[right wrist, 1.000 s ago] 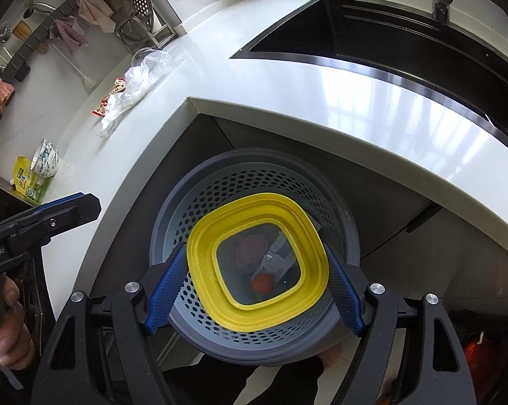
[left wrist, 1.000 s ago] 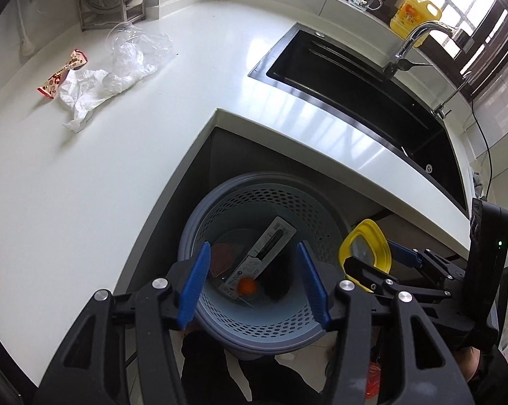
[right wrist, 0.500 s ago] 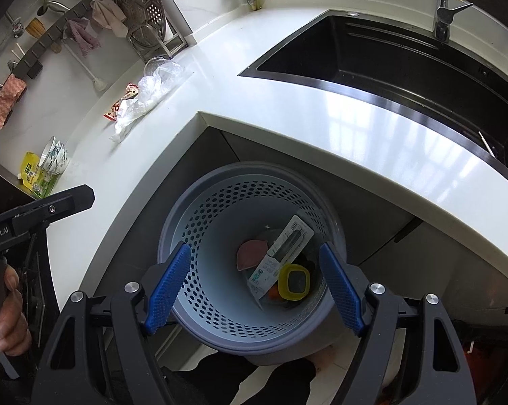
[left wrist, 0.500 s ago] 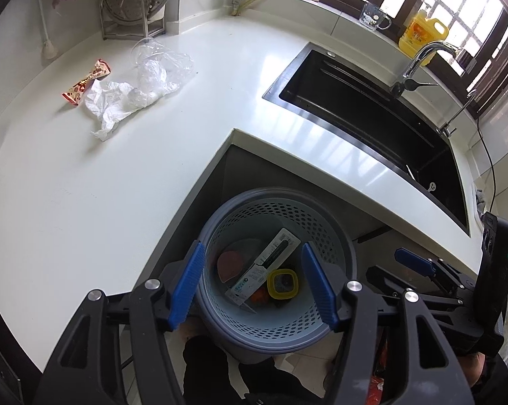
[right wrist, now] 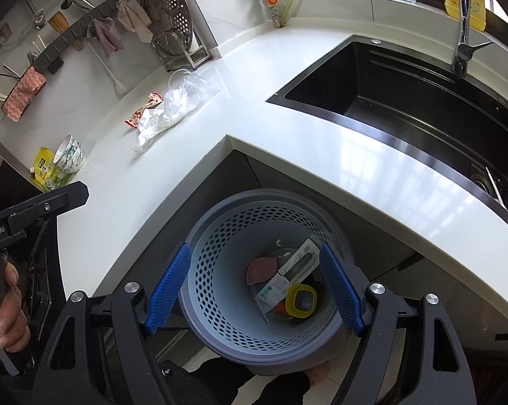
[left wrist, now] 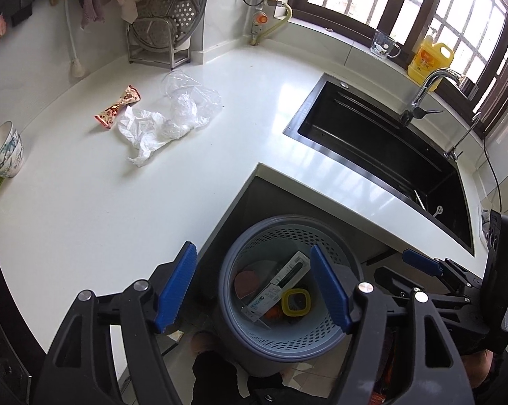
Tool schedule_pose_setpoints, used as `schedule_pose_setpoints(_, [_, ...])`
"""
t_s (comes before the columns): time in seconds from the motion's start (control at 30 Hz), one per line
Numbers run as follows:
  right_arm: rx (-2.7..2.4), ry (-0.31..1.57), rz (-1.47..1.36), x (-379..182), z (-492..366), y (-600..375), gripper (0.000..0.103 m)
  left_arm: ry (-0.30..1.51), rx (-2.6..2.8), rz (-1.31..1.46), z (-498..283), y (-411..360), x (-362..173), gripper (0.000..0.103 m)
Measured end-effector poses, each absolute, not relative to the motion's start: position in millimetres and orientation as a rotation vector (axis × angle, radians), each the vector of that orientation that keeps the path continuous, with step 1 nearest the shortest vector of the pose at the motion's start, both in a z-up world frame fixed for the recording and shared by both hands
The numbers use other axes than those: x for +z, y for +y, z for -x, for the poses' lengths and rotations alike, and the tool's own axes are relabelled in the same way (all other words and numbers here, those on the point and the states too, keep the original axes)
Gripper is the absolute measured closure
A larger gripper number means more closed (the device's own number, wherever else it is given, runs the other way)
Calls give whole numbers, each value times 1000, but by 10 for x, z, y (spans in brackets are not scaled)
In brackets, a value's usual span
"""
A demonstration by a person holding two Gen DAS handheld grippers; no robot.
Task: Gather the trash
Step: 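Move both open tools back to the white and clear plastic bags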
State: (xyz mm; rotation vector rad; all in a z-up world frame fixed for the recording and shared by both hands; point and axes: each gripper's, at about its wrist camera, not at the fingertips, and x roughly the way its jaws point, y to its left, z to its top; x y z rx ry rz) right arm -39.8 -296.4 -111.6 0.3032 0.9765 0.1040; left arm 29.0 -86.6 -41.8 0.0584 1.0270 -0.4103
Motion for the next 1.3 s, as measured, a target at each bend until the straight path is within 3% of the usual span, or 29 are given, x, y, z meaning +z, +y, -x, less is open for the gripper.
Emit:
schedule_pose_setpoints(0.6, [214, 952, -221, -874, -250, -2246, 28, 951, -287, -34, -659, -183, -187, 30])
schedule_pose_setpoints(1.3, [206, 994, -206, -1004, -1367, -1492, 28, 1012, -177, 38, -1785, 847, -570, 28])
